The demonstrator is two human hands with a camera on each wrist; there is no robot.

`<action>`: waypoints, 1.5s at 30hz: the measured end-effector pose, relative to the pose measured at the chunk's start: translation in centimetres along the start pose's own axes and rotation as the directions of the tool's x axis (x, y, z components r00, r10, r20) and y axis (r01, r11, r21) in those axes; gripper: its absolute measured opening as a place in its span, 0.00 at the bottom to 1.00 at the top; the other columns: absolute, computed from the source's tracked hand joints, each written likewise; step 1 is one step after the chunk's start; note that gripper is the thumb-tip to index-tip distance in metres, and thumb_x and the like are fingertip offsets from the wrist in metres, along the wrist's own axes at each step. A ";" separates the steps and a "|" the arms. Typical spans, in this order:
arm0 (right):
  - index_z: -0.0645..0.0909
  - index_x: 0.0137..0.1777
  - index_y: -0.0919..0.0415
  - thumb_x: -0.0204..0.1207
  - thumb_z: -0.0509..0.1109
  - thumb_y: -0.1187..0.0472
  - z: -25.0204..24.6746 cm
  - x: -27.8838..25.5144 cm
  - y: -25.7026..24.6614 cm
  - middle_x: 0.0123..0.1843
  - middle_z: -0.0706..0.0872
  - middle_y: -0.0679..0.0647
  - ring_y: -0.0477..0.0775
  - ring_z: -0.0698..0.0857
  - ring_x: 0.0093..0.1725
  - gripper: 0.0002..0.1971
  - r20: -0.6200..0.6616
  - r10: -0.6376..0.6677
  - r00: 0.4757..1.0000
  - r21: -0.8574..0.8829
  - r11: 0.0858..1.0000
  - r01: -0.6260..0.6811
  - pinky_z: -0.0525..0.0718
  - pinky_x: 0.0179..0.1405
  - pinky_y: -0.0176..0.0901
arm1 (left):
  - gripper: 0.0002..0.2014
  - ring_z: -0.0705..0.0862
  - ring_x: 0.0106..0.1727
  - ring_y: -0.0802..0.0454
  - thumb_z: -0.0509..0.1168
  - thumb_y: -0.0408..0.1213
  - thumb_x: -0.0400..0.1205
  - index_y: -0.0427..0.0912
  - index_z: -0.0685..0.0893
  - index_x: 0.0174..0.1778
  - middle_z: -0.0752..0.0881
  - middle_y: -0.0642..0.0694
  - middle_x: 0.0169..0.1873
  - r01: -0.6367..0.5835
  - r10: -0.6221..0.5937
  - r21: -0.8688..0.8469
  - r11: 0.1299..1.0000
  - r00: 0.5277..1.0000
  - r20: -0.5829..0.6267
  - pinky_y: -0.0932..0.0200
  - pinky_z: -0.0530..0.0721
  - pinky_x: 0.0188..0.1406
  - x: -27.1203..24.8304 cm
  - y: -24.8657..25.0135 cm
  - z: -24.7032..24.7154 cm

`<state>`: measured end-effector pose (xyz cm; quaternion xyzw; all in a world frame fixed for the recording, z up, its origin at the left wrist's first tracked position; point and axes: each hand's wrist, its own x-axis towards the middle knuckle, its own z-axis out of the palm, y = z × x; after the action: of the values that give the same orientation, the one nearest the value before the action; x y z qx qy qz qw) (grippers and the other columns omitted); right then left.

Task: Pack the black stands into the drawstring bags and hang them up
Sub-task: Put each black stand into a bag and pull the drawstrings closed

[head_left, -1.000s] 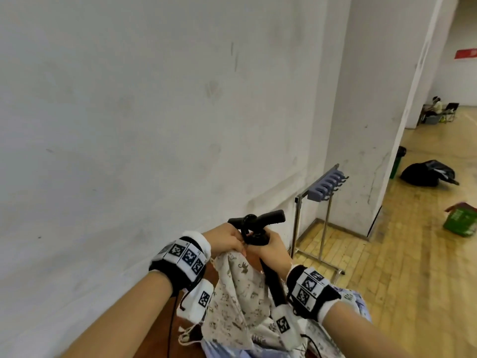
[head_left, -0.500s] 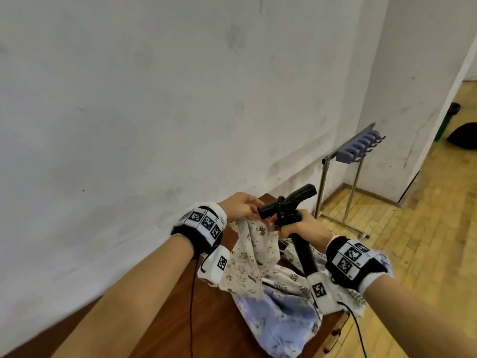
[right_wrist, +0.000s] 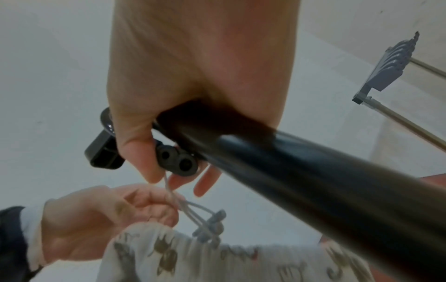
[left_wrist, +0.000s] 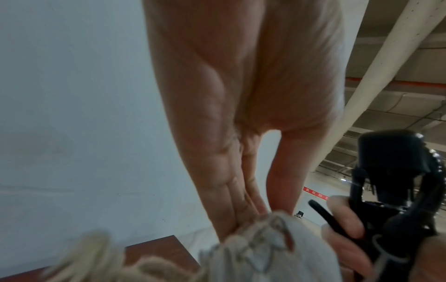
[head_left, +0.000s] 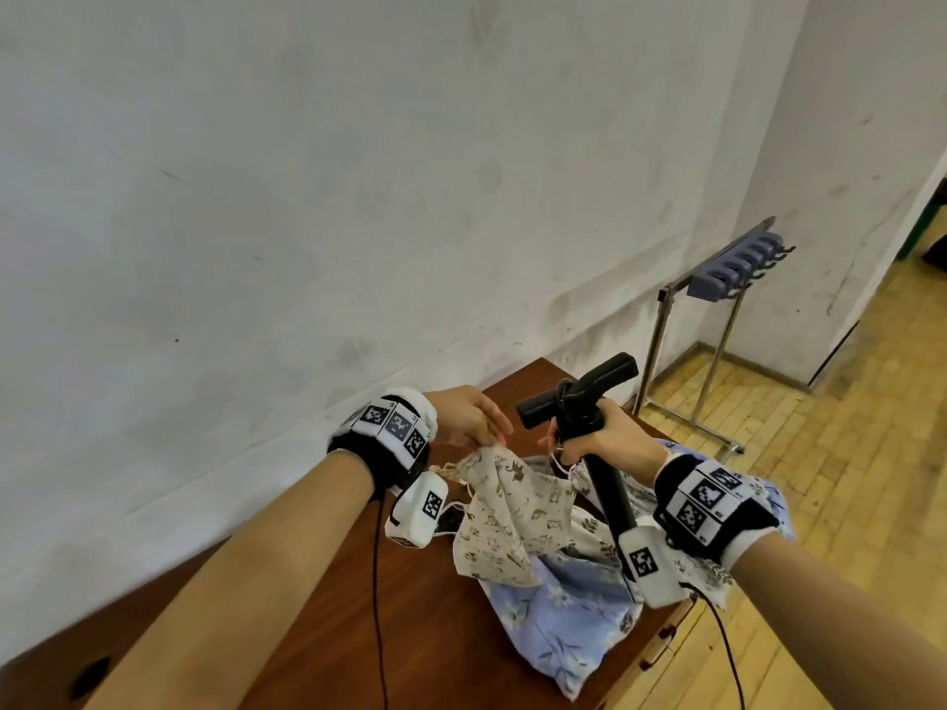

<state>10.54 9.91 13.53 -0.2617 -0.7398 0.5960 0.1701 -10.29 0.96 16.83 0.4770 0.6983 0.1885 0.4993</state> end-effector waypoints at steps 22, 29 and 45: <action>0.80 0.45 0.83 0.67 0.76 0.75 3.0 1.9 -0.1 0.39 0.89 0.63 0.52 0.85 0.33 0.12 -0.113 0.001 0.994 0.172 0.985 0.018 0.85 0.36 0.39 | 0.18 0.82 0.46 0.45 0.48 0.15 0.82 0.33 0.81 0.52 0.82 0.38 0.47 0.163 -0.178 -0.331 0.929 0.984 -0.016 0.51 0.83 0.50 0.8 -2.7 -0.7; 0.86 0.33 0.65 0.62 0.77 0.76 3.6 2.6 -0.6 0.42 0.89 0.67 0.60 0.85 0.36 0.07 -0.093 -0.020 0.995 0.140 0.990 0.033 0.84 0.43 0.49 | 0.16 0.83 0.47 0.43 0.50 0.13 0.76 0.33 0.80 0.45 0.82 0.36 0.47 0.151 -0.128 -0.300 0.942 0.987 0.094 0.55 0.87 0.42 0.0 -2.8 -1.4; 0.78 0.46 0.81 0.60 0.75 0.78 6.2 2.6 -0.5 0.35 0.83 0.63 0.59 0.84 0.35 0.14 0.275 0.108 0.955 -0.095 0.992 -0.084 0.84 0.38 0.45 | 0.19 0.73 0.27 0.51 0.58 0.13 0.64 0.45 0.73 0.28 0.75 0.50 0.24 -0.168 0.149 -0.021 0.986 0.921 -0.360 0.61 0.69 0.28 -0.5 -1.0 -2.8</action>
<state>4.88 6.43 12.39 -0.2172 -0.7667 0.6037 0.0238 -13.24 0.64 17.55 0.4767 0.7313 0.3298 0.3594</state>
